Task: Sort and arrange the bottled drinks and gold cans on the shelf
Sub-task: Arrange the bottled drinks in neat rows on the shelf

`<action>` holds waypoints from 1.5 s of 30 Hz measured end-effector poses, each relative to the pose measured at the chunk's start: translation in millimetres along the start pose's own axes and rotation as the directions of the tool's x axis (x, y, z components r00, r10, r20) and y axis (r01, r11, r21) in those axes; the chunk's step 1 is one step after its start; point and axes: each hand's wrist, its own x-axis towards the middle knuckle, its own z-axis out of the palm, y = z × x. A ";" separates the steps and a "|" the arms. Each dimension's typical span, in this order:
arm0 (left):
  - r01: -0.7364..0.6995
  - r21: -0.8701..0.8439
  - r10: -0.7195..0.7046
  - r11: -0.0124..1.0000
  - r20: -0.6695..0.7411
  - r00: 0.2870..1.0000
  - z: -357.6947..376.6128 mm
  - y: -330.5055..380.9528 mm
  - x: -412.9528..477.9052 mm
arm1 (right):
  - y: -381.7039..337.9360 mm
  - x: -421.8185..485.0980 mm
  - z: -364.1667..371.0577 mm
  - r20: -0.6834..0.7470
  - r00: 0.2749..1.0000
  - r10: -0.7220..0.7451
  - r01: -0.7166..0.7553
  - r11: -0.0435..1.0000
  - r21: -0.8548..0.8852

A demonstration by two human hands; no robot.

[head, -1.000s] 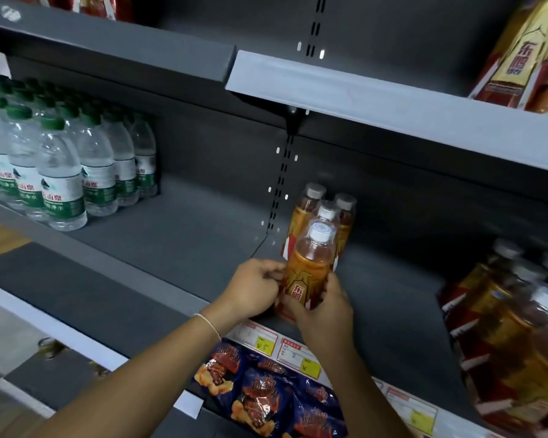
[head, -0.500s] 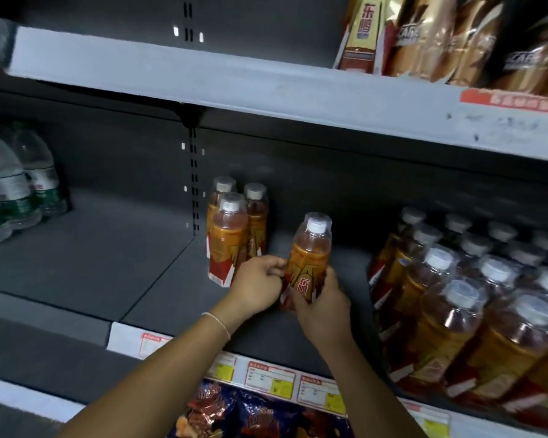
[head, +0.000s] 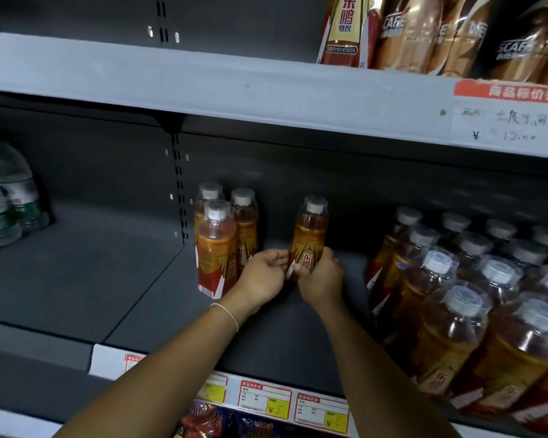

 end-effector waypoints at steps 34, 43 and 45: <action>-0.011 0.104 0.042 0.995 -0.308 0.951 -131.8 -19.9 -57.6 | -57.6 -43.3 41.2 0.204 0.940 -0.272 0.259 0.962 0.090; -0.012 0.133 0.052 0.991 -0.309 0.950 -158.2 -25.2 -67.1 | -77.5 -60.1 79.7 0.286 0.935 -0.208 0.173 0.974 0.145; -0.020 0.092 0.045 0.996 -0.273 0.961 -154.4 -23.4 -66.7 | -77.0 -65.1 80.1 0.216 0.950 -0.224 0.208 0.973 0.094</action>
